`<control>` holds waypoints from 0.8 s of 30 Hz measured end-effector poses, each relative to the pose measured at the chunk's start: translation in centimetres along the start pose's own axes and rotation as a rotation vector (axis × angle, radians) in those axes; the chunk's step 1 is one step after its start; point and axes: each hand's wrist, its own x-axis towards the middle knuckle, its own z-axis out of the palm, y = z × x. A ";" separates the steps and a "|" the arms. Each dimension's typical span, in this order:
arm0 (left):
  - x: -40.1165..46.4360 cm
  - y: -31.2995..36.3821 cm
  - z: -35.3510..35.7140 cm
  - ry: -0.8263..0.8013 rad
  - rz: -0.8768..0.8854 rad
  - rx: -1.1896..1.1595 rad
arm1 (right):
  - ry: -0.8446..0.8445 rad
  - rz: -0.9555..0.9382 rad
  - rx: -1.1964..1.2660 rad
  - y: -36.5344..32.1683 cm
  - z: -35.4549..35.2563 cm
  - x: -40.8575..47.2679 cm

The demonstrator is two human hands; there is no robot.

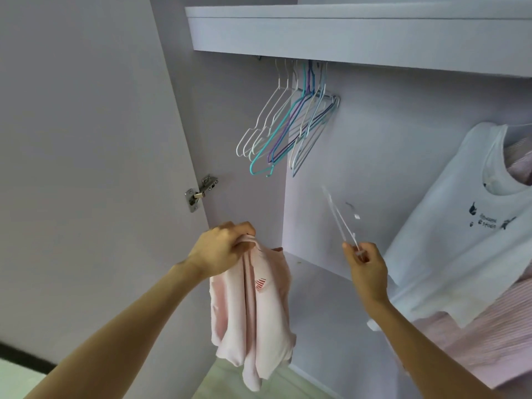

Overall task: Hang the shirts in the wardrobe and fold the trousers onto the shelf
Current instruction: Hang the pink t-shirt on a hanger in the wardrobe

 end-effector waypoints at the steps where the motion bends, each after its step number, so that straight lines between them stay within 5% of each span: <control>1: 0.0 0.0 0.1 -0.004 0.004 0.030 | 0.045 0.028 -0.016 0.3 -0.1 -0.2; 5: 0.1 0.0 0.0 0.003 0.032 0.032 | 0.058 0.092 0.187 0.7 -0.3 -1.6; 12: -1.3 0.1 0.4 -0.076 -0.148 -0.550 | 0.094 0.337 0.593 -2.5 1.2 -1.0; 18: -3.3 -0.8 0.3 -0.121 0.221 0.129 | -0.026 0.517 1.005 -7.7 3.7 1.2; 24: -6.2 -1.1 -0.6 -0.091 0.405 0.306 | -0.207 0.663 1.087 -9.6 6.1 1.6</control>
